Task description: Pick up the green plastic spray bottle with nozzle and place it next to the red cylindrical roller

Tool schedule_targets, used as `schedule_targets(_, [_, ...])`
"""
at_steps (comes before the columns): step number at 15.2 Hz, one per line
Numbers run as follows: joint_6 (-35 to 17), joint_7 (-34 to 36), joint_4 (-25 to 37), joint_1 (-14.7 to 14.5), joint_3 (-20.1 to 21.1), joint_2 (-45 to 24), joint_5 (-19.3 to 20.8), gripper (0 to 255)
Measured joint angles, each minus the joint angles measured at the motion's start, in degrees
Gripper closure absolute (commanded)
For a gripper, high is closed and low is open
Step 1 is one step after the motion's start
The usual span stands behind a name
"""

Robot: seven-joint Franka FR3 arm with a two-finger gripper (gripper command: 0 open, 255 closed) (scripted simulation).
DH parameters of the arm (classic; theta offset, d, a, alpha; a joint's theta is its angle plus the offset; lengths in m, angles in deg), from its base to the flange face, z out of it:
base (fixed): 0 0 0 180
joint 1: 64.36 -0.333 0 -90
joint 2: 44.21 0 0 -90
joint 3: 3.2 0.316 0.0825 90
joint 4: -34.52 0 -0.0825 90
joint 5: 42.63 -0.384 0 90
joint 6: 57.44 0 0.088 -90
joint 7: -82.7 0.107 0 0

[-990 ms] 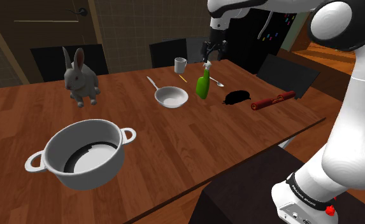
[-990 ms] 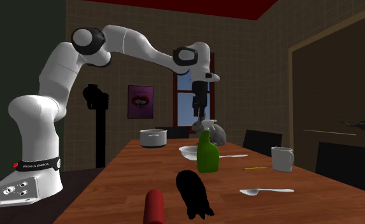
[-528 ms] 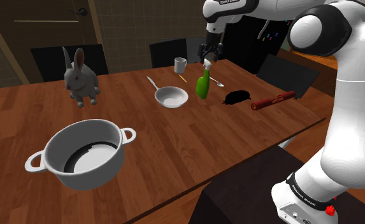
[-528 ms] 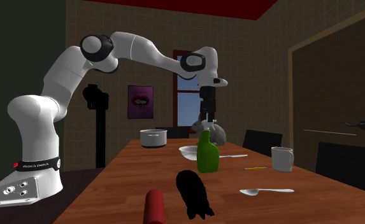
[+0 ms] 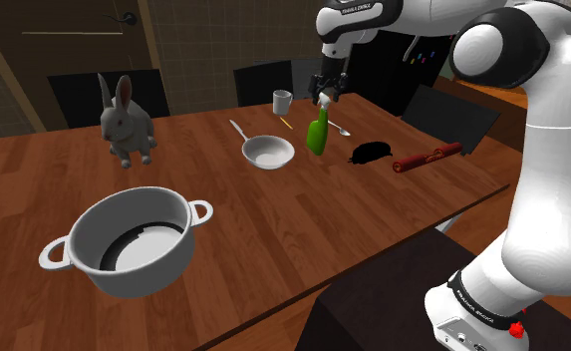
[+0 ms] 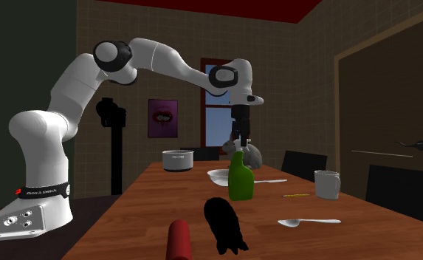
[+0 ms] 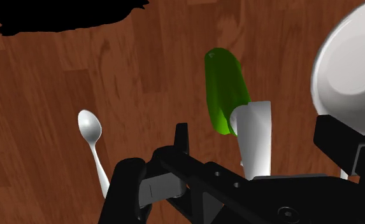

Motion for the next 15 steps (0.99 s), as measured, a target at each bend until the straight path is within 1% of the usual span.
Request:
schedule_targets(2, [-0.02,0.00,-0.02,0.00,0.00,0.00,0.00,0])
schedule_targets(3, [-0.02,0.00,-0.02,0.00,0.00,0.00,0.00,255])
schedule_targets(13, [-0.03,0.00,-0.01,0.00,0.00,0.01,0.00,255])
schedule_targets(15, [0.93,0.02,0.90,0.05,-0.02,0.02,0.02,255])
